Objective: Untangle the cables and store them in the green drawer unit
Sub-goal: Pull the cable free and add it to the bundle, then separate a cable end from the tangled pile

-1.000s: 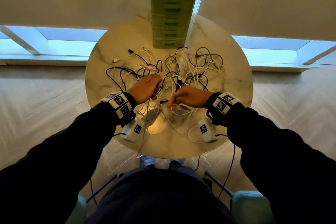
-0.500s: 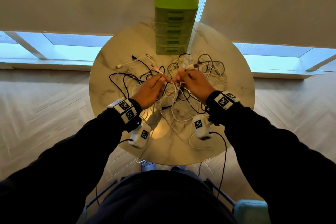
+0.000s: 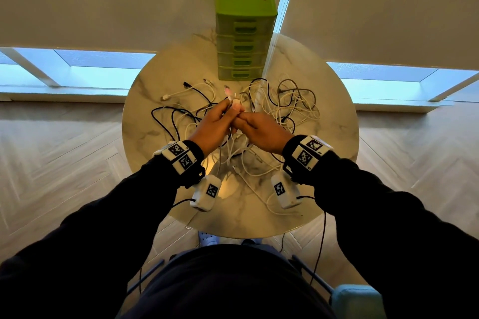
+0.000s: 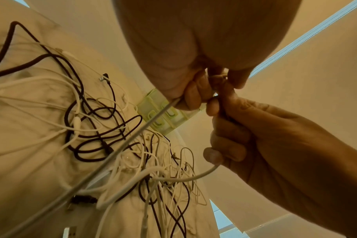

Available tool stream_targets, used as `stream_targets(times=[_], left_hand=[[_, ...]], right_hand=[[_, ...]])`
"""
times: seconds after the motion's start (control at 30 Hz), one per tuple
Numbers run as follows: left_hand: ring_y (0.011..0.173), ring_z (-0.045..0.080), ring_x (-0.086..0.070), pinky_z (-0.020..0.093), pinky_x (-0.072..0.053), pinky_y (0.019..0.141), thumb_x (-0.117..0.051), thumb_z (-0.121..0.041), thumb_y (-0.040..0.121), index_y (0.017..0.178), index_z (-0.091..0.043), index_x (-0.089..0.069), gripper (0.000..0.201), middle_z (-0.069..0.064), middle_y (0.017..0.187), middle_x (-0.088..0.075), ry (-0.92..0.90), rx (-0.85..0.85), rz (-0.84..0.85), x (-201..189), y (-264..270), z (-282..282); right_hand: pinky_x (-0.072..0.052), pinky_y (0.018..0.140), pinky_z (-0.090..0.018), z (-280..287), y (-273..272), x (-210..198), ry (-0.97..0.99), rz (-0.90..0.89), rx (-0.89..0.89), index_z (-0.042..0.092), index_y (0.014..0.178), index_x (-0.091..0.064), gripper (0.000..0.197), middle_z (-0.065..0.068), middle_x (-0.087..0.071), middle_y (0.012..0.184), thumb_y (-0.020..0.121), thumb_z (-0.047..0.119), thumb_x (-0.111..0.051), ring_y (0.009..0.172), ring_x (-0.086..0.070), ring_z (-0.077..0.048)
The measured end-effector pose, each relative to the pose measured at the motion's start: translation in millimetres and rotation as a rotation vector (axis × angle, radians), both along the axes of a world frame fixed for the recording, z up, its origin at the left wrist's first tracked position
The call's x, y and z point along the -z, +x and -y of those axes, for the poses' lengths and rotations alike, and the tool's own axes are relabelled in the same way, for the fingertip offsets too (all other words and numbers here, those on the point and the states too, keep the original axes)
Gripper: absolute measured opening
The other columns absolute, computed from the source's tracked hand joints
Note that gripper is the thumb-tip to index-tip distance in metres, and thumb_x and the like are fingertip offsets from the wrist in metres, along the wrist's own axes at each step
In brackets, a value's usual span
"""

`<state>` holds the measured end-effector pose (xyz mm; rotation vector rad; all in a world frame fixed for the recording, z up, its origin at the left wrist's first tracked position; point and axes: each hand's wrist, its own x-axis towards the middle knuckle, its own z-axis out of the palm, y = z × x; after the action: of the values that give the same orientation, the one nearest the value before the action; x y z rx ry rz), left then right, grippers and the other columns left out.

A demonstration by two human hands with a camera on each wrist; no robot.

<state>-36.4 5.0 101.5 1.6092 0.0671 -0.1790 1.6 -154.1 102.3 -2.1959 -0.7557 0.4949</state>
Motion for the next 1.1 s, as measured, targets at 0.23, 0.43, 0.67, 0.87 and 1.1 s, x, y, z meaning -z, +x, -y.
stream_targets(times=[0.23,0.43,0.67,0.87,1.1], left_hand=[[0.065,0.024,-0.045,0.041,-0.040,0.065,-0.042,-0.045,0.104,0.087,-0.019,-0.055,0.034,0.005,0.066,-0.048,-0.002,-0.037,0.002,-2,6,1],[0.063,0.031,-0.052,0.044,-0.049,0.063,-0.034,-0.035,0.109,0.083,-0.014,-0.051,0.038,0.009,0.064,-0.050,-0.038,-0.004,0.051,-2,9,6],[0.072,0.017,-0.057,0.031,-0.052,0.072,-0.032,-0.034,0.110,0.084,-0.017,-0.045,0.034,0.001,0.074,-0.056,-0.245,-0.101,0.001,-20,22,-3],[0.055,0.010,-0.024,0.024,-0.024,0.052,-0.034,-0.035,0.109,0.081,-0.019,-0.040,0.032,-0.007,0.061,-0.031,-0.451,-0.329,0.082,-61,46,-36],[0.053,0.012,-0.031,0.030,-0.025,0.056,-0.052,-0.035,0.103,0.084,-0.018,-0.071,0.032,-0.005,0.058,-0.038,0.180,-0.040,-0.065,-34,28,-23]], right_hand=[[-0.047,0.064,-0.024,-2,-13,9,0.149,-0.035,0.148,0.016,0.089,-0.059,0.028,0.001,-0.060,0.065,0.107,0.027,-0.040,0.059,-0.060,-0.013],[-0.049,0.069,-0.043,-3,-7,10,0.252,-0.182,0.163,0.020,0.083,-0.059,0.035,-0.005,-0.056,0.065,0.106,0.037,-0.039,0.059,-0.054,-0.015],[-0.041,0.064,-0.027,13,-28,25,0.251,-0.255,0.183,0.007,0.086,-0.054,0.043,0.009,-0.044,0.064,0.108,0.036,-0.031,0.060,-0.044,-0.011],[-0.036,0.070,-0.030,46,-36,51,-0.132,-0.145,0.073,0.016,0.083,-0.050,0.036,0.001,-0.051,0.073,0.107,0.035,-0.032,0.067,-0.046,-0.014],[-0.039,0.066,-0.034,32,-11,30,0.007,-0.043,0.267,0.019,0.080,-0.049,0.036,0.007,-0.048,0.067,0.108,0.034,-0.033,0.063,-0.046,-0.014]])
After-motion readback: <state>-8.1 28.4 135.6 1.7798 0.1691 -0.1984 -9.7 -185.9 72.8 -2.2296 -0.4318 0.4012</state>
